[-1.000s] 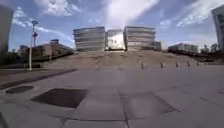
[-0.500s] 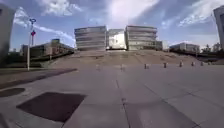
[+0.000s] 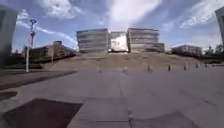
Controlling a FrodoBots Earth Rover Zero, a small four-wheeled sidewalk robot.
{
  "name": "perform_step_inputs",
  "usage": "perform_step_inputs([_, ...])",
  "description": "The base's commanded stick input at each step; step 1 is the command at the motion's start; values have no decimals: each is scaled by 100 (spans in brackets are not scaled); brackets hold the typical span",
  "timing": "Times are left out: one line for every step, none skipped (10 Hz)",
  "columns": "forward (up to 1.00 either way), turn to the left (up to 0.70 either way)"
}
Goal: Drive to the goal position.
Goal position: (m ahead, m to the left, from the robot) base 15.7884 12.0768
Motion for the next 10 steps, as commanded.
perform_step_inputs([70,0])
perform_step_inputs([70,0])
perform_step_inputs([70,0])
perform_step_inputs([70,0])
perform_step_inputs([70,0])
perform_step_inputs([70,0])
perform_step_inputs([70,0])
perform_step_inputs([70,0])
perform_step_inputs([70,0])
perform_step_inputs([70,0])
